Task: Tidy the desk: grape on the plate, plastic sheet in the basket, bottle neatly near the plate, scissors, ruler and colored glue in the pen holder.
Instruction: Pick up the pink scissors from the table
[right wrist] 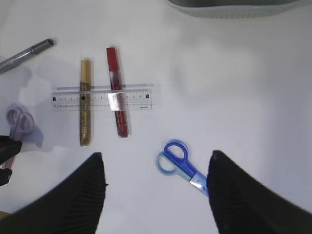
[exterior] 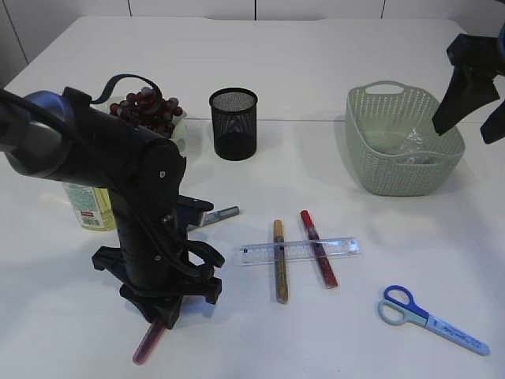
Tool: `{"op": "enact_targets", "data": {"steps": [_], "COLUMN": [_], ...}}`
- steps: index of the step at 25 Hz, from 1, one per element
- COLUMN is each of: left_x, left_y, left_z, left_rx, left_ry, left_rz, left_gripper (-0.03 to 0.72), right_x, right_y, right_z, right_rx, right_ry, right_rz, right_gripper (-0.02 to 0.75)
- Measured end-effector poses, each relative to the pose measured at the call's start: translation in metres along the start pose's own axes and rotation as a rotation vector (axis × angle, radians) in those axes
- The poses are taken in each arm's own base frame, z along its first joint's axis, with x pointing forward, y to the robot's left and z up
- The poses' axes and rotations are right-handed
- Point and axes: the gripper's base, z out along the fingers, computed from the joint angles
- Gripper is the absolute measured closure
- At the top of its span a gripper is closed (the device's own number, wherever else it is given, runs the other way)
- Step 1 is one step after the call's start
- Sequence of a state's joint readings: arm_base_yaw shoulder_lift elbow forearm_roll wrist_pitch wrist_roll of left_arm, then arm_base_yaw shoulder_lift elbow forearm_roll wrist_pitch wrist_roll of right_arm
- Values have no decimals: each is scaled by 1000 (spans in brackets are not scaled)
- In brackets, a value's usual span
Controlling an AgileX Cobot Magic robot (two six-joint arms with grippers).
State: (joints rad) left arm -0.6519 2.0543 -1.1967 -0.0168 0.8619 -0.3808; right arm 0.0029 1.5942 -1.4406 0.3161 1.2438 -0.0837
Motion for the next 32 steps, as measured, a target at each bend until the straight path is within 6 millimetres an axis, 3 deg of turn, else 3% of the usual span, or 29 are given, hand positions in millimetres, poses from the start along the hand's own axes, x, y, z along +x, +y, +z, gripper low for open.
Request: {"op": "enact_targets", "data": {"steps": [15,32], "left_x": [5,5], "left_y": [2,1], "left_z": [-2,-35], "left_rx": [-13,33], "left_ry": [40,-69], "left_rz": [-13,-24], "left_gripper": [527,528], "right_x": [0,0], "right_y": [0,0], "right_z": [0,0], "right_rx": [5,5], "right_ry": [0,0], "right_rz": [-2,-2], "right_gripper": [227,227]}}
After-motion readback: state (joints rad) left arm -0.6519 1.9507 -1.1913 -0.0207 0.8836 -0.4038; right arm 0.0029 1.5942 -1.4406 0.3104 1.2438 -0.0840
